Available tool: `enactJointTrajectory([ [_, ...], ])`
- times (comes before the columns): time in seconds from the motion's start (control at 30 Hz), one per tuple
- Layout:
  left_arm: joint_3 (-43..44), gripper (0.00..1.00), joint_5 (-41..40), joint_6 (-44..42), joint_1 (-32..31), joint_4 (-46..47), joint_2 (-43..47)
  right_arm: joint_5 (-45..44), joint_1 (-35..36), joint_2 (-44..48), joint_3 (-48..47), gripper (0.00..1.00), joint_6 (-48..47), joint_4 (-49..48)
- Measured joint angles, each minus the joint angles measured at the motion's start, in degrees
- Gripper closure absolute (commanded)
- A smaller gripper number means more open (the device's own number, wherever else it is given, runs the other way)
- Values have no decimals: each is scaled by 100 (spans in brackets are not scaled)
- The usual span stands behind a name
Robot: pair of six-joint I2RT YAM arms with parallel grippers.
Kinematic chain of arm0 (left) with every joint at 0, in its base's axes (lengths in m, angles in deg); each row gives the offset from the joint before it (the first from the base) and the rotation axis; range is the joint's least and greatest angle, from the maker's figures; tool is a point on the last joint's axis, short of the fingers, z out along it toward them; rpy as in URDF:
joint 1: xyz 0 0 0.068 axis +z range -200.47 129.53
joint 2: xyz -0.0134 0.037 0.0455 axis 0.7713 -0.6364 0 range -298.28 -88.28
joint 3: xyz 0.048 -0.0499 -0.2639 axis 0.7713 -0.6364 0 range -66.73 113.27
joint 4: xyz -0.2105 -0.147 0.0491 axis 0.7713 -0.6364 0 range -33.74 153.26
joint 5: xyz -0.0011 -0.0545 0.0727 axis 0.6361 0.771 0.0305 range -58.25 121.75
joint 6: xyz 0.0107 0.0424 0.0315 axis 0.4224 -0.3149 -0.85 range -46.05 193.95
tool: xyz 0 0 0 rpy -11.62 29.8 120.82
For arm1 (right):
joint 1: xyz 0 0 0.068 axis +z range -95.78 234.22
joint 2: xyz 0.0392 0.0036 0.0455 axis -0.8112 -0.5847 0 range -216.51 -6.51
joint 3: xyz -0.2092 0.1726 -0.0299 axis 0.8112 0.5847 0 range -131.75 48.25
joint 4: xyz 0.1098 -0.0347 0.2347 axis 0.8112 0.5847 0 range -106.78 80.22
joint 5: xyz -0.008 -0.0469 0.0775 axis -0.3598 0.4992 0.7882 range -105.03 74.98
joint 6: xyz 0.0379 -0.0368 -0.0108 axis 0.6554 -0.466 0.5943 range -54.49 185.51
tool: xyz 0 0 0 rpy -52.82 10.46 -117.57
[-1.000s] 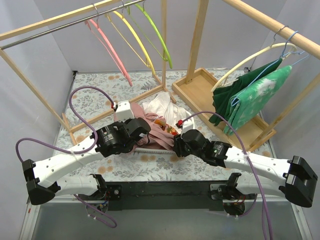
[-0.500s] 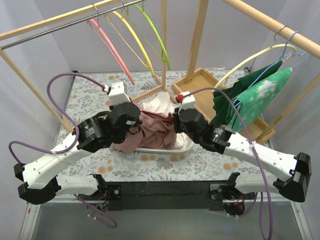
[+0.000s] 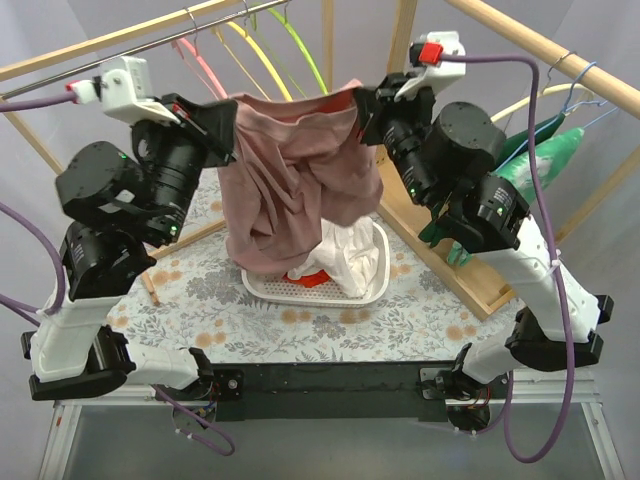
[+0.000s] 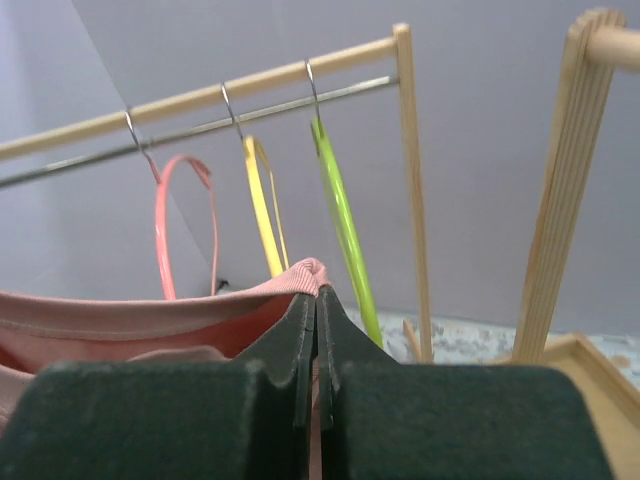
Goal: Place the t-shirt on the hanger
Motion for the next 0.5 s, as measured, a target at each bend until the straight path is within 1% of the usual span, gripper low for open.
enactJointTrajectory([
  [0.1, 352, 100, 63, -586, 0, 684, -111, -20, 2, -334, -807, 99, -444, -168],
  [0.2, 625, 100, 269, -918, 0, 1268, -205, -28, 4, -341, -994, 99, -822, -522],
  [0.3, 431, 100, 422, -1056, 0, 1655, -101, 0, 7, -28, -579, 99, -1119, -964],
  [0.4, 133, 100, 457, -1126, -2, 1843, -4, 15, 9, 254, -219, 99, -1244, -1165],
  [0.47, -295, 100, 400, -1123, 0, 1980, 109, 26, 9, 409, 22, 99, -1215, -1193],
  [0.5, -586, 100, 319, -1099, 0, 1985, 199, 46, 9, 570, 348, 99, -1132, -1244],
])
